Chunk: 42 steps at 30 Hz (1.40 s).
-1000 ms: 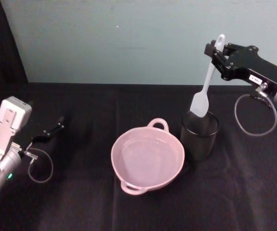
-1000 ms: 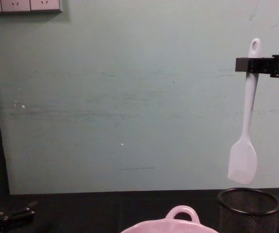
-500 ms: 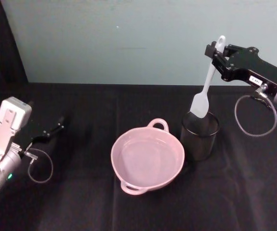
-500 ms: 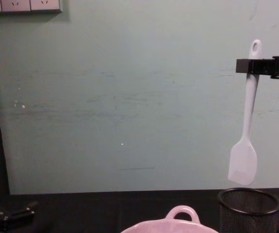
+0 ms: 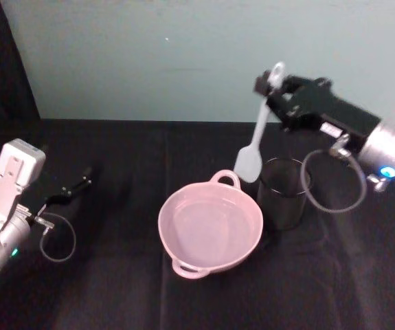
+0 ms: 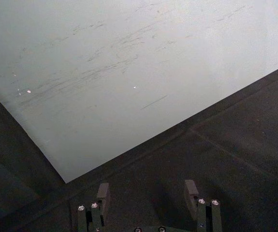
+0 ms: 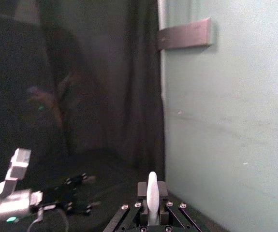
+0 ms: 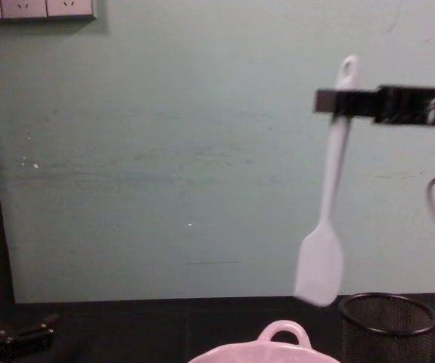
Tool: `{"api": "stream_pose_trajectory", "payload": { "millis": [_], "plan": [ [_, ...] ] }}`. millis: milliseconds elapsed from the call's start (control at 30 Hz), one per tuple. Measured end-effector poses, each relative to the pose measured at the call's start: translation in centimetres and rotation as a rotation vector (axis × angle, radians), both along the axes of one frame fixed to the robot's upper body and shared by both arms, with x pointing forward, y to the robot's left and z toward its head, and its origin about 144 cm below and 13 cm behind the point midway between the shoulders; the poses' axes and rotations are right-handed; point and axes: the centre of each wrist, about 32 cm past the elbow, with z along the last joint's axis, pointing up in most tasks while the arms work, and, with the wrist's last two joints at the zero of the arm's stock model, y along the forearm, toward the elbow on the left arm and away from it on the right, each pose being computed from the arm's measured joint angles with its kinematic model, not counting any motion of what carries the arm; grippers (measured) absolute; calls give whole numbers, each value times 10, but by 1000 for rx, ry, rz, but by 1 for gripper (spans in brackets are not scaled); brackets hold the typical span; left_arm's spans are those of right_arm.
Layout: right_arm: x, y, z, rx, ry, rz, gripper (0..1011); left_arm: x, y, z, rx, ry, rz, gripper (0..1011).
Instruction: Use the one hand to pick up the spoon and stir the clear water in the bowl.
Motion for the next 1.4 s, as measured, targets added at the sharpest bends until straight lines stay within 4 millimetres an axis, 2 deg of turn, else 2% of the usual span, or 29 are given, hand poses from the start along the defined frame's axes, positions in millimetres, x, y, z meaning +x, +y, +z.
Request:
{"api": "stream_pose_trajectory", "payload": {
  "millis": [133, 267, 500, 667, 833, 1100, 1400],
  "plan": [
    [5, 19, -16, -18, 25, 52, 120, 0, 0, 0, 0, 0, 0, 1005],
    [8, 36, -42, -23, 51, 108, 120, 0, 0, 0, 0, 0, 0, 1005],
    [8, 52, -75, -33, 74, 166, 120, 0, 0, 0, 0, 0, 0, 1005],
    [13, 57, -86, -25, 89, 179, 120, 0, 0, 0, 0, 0, 0, 1005],
    [25, 62, -95, -4, 95, 169, 120, 0, 0, 0, 0, 0, 0, 1005],
    [40, 52, -105, 42, 84, 81, 120, 0, 0, 0, 0, 0, 0, 1005],
    [37, 32, -105, 48, 73, 1, 120, 0, 0, 0, 0, 0, 0, 1005]
  ]
}}
